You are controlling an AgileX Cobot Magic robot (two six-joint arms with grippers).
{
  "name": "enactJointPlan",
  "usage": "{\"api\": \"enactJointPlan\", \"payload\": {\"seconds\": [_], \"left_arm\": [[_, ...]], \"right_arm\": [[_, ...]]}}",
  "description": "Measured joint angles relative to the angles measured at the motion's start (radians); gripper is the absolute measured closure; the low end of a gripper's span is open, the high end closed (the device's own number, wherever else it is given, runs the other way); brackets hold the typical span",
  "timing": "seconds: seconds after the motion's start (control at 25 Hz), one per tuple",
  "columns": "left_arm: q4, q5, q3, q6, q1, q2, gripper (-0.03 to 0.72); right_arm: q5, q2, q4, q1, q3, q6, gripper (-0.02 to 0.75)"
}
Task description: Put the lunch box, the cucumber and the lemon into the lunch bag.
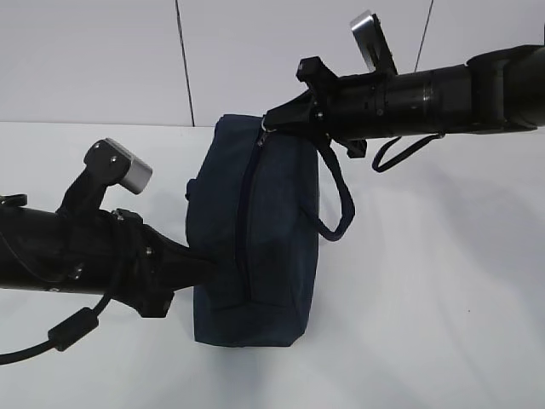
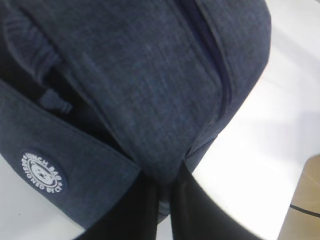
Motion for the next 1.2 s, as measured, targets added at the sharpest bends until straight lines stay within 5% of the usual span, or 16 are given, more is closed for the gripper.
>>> {"api": "enactJointPlan", "payload": {"seconds": [1.2], "left_arm": [[0.063, -0.016, -0.008, 0.0, 0.0, 0.0, 0.676]], "right_arm": [[-0.069, 0.233, -0.14, -0.005, -0.381, 0.0, 0.717]]}}
